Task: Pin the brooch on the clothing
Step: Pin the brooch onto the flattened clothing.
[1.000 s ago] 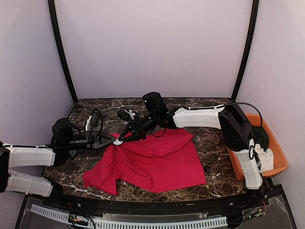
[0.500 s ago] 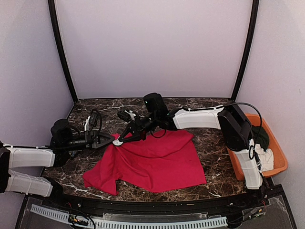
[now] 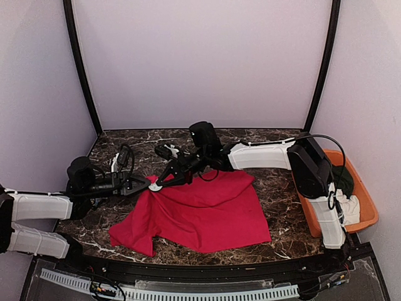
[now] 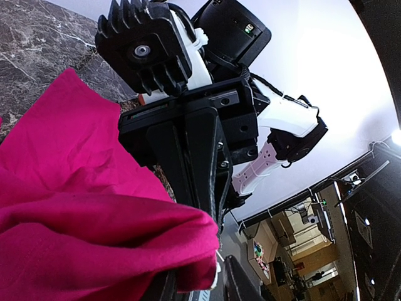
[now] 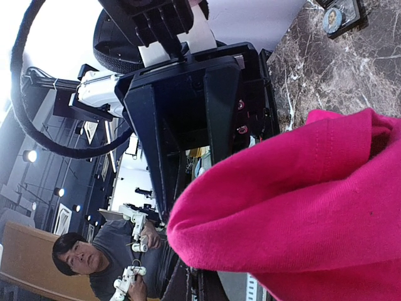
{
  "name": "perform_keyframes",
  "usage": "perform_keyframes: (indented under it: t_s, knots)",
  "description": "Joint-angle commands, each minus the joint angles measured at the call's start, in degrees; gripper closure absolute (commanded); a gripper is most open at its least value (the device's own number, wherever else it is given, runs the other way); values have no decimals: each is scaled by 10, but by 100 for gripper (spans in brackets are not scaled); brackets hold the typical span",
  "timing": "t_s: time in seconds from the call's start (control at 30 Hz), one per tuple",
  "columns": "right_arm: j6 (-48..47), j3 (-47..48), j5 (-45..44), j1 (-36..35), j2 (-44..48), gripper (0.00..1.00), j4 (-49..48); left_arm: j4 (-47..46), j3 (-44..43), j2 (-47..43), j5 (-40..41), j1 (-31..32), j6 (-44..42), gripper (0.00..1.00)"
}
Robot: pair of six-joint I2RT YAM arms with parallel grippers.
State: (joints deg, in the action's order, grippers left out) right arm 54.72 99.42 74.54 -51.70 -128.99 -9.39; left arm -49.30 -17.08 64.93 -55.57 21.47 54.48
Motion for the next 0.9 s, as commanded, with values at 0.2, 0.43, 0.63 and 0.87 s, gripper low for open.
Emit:
perform_keyframes:
  t_s: [0.2,0.43,0.63,0.87]
  knots:
    - [-14,37,6,-9,5,100,9,-19,-4,12,-21,-4,-1,82]
    - [-28,54,2,-13,-1,100,33,-19,-9,19,-23,-4,-2,87]
    - [-46,70,-5,-16,-10,100,64,-24,-13,25,-26,-4,-1,89]
    - [-66,89,-12,-17,-19,100,103,-29,-15,27,-29,-4,1,99]
